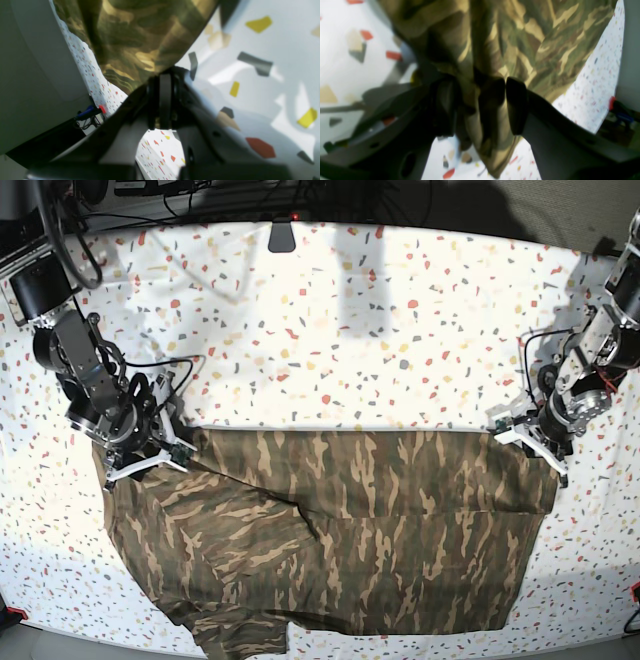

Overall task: Fold the T-shirt properly
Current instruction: 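Lift the shirt edge with both grippers and pull it toward the robot, then lower the shirt edge with both grippers and release, pulling grippers back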

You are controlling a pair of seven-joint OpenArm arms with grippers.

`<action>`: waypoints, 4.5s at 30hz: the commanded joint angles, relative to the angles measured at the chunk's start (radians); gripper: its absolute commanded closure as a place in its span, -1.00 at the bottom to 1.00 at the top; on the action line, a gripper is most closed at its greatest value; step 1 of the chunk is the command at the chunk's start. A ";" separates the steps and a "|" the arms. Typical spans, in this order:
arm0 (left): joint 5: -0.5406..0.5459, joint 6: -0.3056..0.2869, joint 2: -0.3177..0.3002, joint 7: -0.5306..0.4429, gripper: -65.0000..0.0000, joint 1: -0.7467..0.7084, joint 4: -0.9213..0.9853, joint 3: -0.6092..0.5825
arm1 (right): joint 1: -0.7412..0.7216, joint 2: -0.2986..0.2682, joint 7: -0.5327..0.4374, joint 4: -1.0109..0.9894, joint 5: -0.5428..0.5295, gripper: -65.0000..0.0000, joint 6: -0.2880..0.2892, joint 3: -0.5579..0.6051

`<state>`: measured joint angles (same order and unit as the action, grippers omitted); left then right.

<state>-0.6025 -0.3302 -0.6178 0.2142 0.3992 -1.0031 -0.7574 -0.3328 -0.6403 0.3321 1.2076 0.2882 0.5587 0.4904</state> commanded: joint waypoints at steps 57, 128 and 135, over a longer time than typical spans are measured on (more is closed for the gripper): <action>-0.053 0.323 -0.286 0.444 1.00 -0.570 -0.551 0.004 | 0.645 -0.369 0.328 0.588 -0.130 1.00 -0.193 -0.011; -0.272 0.473 -0.300 0.772 0.29 -0.882 -0.727 0.004 | 1.131 -0.368 0.367 0.767 0.101 0.26 -0.297 -0.154; -0.276 0.501 -0.301 0.908 0.29 -0.884 -0.736 0.004 | 1.131 -0.368 0.368 0.843 0.101 0.26 -0.298 -0.154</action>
<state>-0.8623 0.1627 -0.9001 1.1099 -0.4820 -1.7237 -0.7547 0.7933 -0.9920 0.6987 2.0357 0.3782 0.2691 0.3408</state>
